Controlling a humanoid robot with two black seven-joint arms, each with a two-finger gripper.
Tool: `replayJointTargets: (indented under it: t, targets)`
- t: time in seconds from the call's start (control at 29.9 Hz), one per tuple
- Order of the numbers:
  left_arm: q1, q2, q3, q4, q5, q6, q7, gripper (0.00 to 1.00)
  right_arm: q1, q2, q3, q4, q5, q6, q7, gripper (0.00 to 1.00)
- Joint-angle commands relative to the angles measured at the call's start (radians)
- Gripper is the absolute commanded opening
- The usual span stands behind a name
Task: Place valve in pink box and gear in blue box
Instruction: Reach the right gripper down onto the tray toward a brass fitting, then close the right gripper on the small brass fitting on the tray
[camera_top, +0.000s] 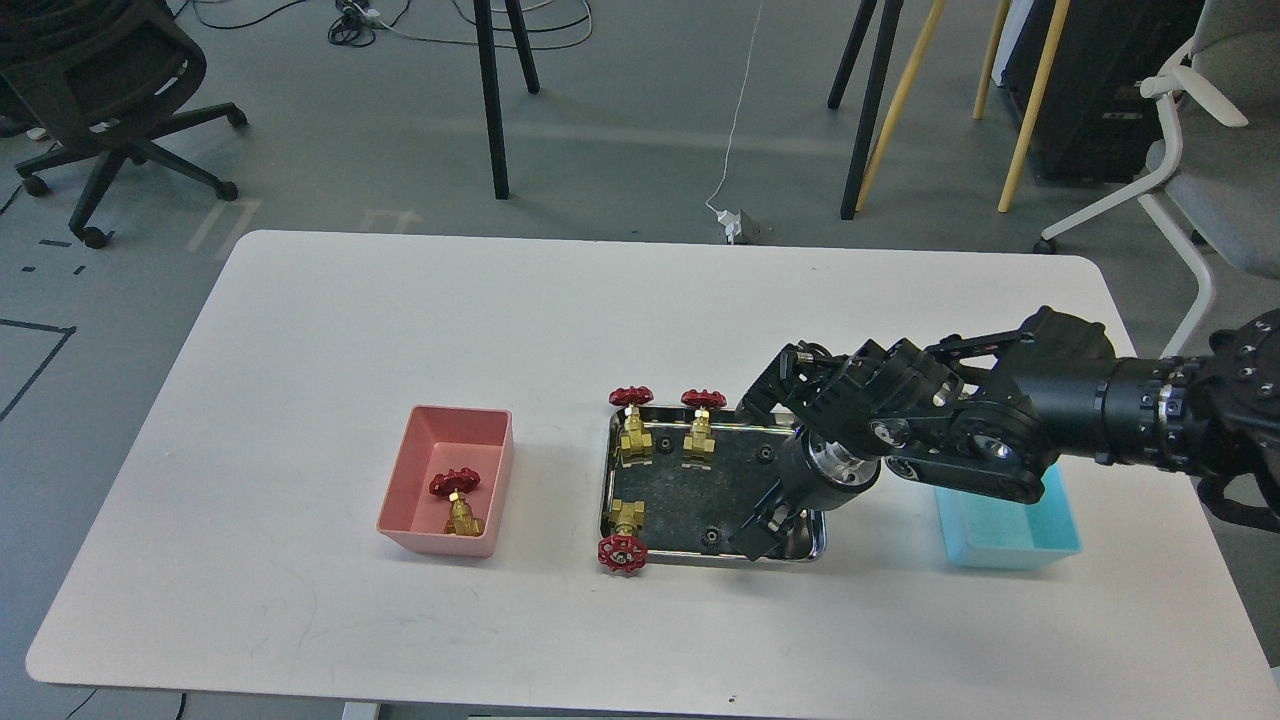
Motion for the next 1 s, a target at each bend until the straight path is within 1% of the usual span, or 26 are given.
replayJointTargets:
  t: [0.0, 0.1, 0.3, 0.4, 0.43, 0.6, 0.7, 0.74, 0.84, 0.97]
  targets:
    - [-0.001, 0.0, 0.001, 0.0, 0.0, 0.001, -0.001, 0.99, 0.001, 0.0, -0.021, -0.005, -0.03, 0.0, 0.012, 0.89]
    - [-0.001, 0.0, 0.001, 0.002, 0.0, 0.002, -0.001, 0.99, -0.002, 0.0, -0.034, -0.008, -0.051, 0.0, 0.024, 0.85]
    - [-0.001, -0.002, 0.001, 0.017, 0.0, 0.002, -0.002, 0.99, -0.002, 0.0, -0.037, -0.032, -0.053, 0.0, 0.024, 0.81]
    - [-0.002, -0.002, 0.001, 0.026, 0.0, 0.001, -0.002, 0.99, 0.001, 0.0, -0.038, -0.032, -0.053, 0.0, 0.023, 0.78]
    - [-0.002, -0.002, 0.001, 0.028, 0.0, 0.001, -0.002, 0.99, 0.003, 0.0, -0.038, -0.032, -0.053, 0.0, 0.023, 0.75]
    - [-0.002, -0.002, 0.001, 0.029, 0.0, 0.002, -0.004, 0.99, 0.001, 0.003, -0.041, -0.032, -0.054, 0.0, 0.021, 0.72]
    - [-0.002, 0.0, 0.003, 0.029, 0.0, 0.001, -0.005, 0.99, 0.001, 0.012, -0.043, -0.034, -0.056, 0.0, 0.02, 0.68]
    - [-0.002, 0.0, 0.003, 0.029, 0.0, 0.001, -0.005, 0.99, 0.001, 0.014, -0.044, -0.034, -0.06, 0.0, 0.02, 0.67]
    - [-0.002, 0.0, 0.003, 0.029, 0.0, 0.001, -0.005, 0.99, 0.007, 0.017, -0.06, -0.04, -0.065, 0.0, 0.018, 0.58]
    - [-0.002, 0.0, 0.001, 0.043, 0.0, 0.001, -0.005, 0.99, 0.009, 0.037, -0.063, -0.045, -0.065, 0.0, 0.017, 0.52]
